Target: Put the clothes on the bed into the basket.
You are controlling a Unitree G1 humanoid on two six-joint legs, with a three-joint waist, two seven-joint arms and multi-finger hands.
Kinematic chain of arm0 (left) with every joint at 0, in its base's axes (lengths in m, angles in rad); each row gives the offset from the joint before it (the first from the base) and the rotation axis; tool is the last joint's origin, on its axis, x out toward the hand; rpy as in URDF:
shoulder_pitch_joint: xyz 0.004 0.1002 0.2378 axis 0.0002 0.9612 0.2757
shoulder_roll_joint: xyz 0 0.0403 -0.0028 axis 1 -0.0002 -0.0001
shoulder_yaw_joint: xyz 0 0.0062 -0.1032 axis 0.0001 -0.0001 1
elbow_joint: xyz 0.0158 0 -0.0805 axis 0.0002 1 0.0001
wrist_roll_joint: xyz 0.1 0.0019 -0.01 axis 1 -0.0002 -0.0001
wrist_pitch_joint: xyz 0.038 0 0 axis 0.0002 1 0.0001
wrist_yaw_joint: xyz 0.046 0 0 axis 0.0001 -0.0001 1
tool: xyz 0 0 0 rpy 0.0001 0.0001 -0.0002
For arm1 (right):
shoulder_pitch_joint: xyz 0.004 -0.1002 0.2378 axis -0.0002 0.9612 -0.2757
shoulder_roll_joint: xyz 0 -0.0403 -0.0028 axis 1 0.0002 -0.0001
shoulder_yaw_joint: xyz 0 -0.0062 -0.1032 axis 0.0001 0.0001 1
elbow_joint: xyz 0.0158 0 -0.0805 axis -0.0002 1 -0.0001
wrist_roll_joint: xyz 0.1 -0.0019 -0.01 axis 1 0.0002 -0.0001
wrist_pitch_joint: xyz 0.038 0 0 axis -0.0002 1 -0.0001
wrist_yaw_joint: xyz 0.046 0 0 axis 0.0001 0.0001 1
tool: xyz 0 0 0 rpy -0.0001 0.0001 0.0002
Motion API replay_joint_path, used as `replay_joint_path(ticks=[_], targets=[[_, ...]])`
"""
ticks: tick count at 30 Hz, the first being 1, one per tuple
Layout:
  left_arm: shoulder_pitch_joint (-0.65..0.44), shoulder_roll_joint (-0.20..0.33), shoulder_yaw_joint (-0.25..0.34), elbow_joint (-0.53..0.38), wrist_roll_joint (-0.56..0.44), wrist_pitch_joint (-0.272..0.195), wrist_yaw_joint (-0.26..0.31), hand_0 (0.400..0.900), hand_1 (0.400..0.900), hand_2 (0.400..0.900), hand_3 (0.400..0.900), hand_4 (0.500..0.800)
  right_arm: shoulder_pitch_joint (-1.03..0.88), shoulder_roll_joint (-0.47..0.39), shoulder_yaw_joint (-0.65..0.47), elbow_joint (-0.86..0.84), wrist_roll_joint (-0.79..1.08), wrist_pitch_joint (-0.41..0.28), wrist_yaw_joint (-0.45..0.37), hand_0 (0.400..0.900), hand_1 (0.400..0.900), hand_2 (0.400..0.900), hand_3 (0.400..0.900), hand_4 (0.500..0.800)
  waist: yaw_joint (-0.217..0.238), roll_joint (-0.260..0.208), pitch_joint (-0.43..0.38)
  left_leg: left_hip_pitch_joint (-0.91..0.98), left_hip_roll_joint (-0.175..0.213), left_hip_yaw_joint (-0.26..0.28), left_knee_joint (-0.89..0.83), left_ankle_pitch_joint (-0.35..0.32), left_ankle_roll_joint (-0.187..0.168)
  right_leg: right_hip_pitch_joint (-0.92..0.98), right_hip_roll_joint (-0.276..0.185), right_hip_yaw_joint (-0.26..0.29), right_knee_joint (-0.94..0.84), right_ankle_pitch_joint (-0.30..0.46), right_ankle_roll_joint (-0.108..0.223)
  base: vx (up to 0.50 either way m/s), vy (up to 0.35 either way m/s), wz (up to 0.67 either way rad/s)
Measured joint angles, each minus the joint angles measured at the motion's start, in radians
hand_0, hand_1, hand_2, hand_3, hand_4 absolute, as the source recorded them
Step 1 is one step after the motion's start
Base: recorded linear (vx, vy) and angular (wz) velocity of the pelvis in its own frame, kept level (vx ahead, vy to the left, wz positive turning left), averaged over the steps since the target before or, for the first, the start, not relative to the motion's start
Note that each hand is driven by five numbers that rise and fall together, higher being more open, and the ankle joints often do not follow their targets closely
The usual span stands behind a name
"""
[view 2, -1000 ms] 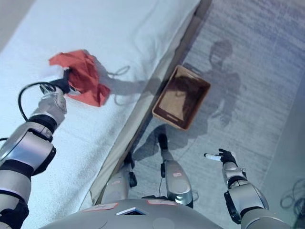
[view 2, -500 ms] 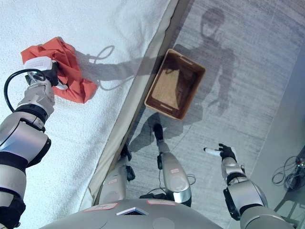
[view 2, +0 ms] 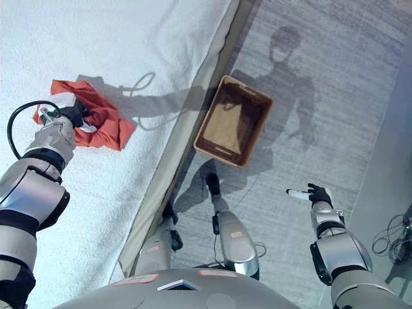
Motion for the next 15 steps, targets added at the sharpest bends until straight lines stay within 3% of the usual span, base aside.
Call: replay_joint_path(ticks=[1, 3, 4, 5, 8, 10, 12, 15], targets=[[0.016, -0.008, 0.108, 0.006, -0.079, -0.001, 0.014, 0.4, 0.4, 0.4, 0.4, 0.5, -0.005, 0.0, 0.0, 0.003, 0.0, 0.004, 0.002, 0.9, 0.9, 0.9, 0.9, 0.8, 0.001, 0.0, -0.001, 0.001, 0.004, 0.002, 0.0, 0.001, -0.001, 0.0, 0.002, 0.001, 0.0, 0.001, -0.002, 0.03, -0.064, 0.02], [0.073, -0.043, 0.306, 0.002, -0.328, -0.01, 0.063, 0.4, 0.4, 0.4, 0.4, 0.5, -0.016, 0.0, -0.003, 0.01, 0.0, 0.008, 0.003, 0.9, 0.9, 0.9, 0.9, 0.8, 0.007, 0.004, -0.012, 0.003, 0.007, 0.002, 0.0, 0.002, -0.003, 0.002, 0.005, 0.001, 0.0, 0.002, -0.002, 0.03, -0.051, 0.01], [0.095, -0.065, 0.371, 0.003, -0.417, -0.013, 0.078, 0.4, 0.4, 0.4, 0.4, 0.5, -0.014, 0.0, -0.006, 0.012, 0.0, 0.009, 0.003, 0.9, 0.9, 0.9, 0.9, 0.8, 0.016, 0.004, -0.018, 0.006, 0.008, 0.003, 0.0, 0.002, -0.003, 0.003, 0.007, 0.002, 0.0, 0.002, -0.003, 0.02, -0.04, 0.01], [0.112, -0.084, 0.377, 0.002, -0.48, -0.013, 0.084, 0.4, 0.4, 0.4, 0.4, 0.5, -0.015, 0.0, -0.01, 0.015, 0.0, 0.014, 0.003, 0.9, 0.9, 0.9, 0.9, 0.8, 0.022, 0.004, -0.02, 0.01, 0.007, 0.001, 0.0, 0.003, -0.005, 0.009, 0.008, 0.001, 0.0, 0.002, -0.003, 0.03, -0.046, 0.0], [0.179, -0.163, 0.479, -0.046, -0.73, -0.045, 0.109, 0.4, 0.4, 0.4, 0.4, 0.5, -0.023, 0.001, -0.018, 0.024, 0.0, 0.027, -0.006, 0.9, 0.9, 0.9, 0.9, 0.8, 0.051, 0.004, -0.02, 0.034, 0.008, -0.008, 0.0, 0.004, -0.006, 0.037, 0.008, -0.008, 0.0, 0.002, -0.003, 0.02, -0.025, 0.0], [0.235, -0.215, 0.499, -0.1, -0.854, -0.073, 0.115, 0.4, 0.4, 0.4, 0.4, 0.5, -0.03, 0.011, -0.026, 0.022, 0.0, 0.023, -0.012, 0.9, 0.9, 0.9, 0.9, 0.8, 0.051, 0.004, -0.02, 0.055, 0.007, -0.018, 0.0, 0.004, -0.007, 0.064, 0.006, -0.018, -0.001, 0.002, -0.002, 0.0, 0.0, 0.0], [0.279, -0.279, 0.464, -0.132, -0.916, -0.105, 0.114, 0.4, 0.4, 0.4, 0.4, 0.5, -0.032, 0.027, -0.032, 0.021, 0.0, 0.023, -0.019, 0.9, 0.9, 0.9, 0.9, 0.8, 0.052, 0.004, -0.02, 0.08, 0.003, -0.019, 0.0, 0.004, -0.007, 0.092, 0.003, -0.023, -0.001, 0.001, -0.002, 0.0, 0.0, 0.0], [0.352, -0.34, 0.432, -0.193, -0.926, -0.116, 0.086, 0.4, 0.4, 0.4, 0.4, 0.5, -0.013, 0.052, -0.052, 0.008, 0.0, 0.018, -0.019, 0.9, 0.9, 0.9, 0.9, 0.8, 0.048, 0.004, -0.02, 0.115, -0.003, -0.018, -0.002, 0.002, -0.007, 0.124, 0.0, -0.018, -0.002, -0.002, 0.002, 0.0, 0.0, 0.0]])
